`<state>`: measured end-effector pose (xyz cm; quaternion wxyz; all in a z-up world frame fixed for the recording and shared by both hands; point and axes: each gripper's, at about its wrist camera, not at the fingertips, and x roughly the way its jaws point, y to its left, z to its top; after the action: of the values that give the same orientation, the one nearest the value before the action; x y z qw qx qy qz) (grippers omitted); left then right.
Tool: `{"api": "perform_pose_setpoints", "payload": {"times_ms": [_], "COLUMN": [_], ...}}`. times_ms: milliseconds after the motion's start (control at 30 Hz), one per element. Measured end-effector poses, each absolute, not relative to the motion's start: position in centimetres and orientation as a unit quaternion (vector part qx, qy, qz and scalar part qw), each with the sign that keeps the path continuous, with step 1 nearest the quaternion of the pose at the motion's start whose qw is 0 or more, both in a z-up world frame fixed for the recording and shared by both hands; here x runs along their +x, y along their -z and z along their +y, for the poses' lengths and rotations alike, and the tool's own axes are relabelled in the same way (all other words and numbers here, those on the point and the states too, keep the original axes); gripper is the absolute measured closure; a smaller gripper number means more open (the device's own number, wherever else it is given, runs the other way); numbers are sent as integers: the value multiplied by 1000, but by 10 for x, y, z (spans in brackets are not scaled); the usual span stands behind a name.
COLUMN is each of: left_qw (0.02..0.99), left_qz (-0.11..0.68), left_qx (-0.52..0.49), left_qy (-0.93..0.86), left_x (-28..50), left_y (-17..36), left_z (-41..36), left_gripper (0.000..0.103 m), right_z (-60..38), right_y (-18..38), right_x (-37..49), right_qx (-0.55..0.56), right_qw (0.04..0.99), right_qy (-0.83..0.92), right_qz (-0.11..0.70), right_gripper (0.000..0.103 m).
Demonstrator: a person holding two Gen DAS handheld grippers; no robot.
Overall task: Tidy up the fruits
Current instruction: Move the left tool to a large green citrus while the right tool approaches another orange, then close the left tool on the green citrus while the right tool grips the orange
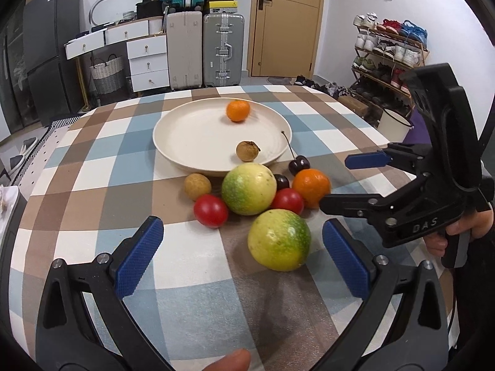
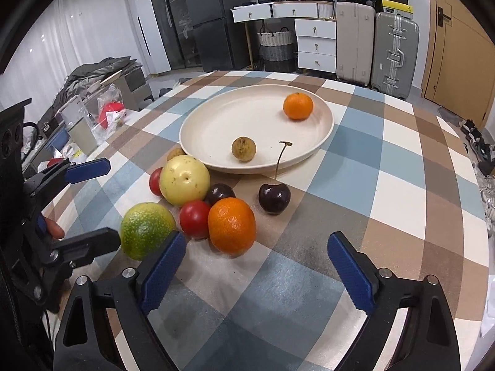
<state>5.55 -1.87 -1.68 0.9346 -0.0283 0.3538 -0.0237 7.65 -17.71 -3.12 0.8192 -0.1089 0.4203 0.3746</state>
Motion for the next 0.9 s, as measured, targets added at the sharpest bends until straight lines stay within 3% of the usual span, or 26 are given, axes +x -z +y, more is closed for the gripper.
{"api": "perform_pose_setpoints", "payload": {"times_ms": [200,300,433,733,800,900], "left_qw": [926,920,915,903,903,905], "left_qz": [375,389,401,423,420,413], "left_qx": [-23,-16,-8,-29,-34,-34], "left_qy": [31,38,38,76,88,93], "left_x": [61,64,69,76,76,74], "left_y": [24,30,36,47,47,46], "left_z": [-29,-32,-33,-29,-30,-31], "left_gripper": [0,0,2,41,55,56], "right_z": [-176,-174,-170,-165,-164,-163], "right_y": [35,38,39,43,43,43], "right_x": [78,78,77,77,76,75], "right_qx": [-110,-117,-119,-129,-130,-130], "right_qw": [817,816,814,815,815,814], "right_qy": [-375,-372,-375,-371,-372,-378], "right_qz": [424,427,426,425,424,421], "right_gripper": [10,17,18,24,25,27]}}
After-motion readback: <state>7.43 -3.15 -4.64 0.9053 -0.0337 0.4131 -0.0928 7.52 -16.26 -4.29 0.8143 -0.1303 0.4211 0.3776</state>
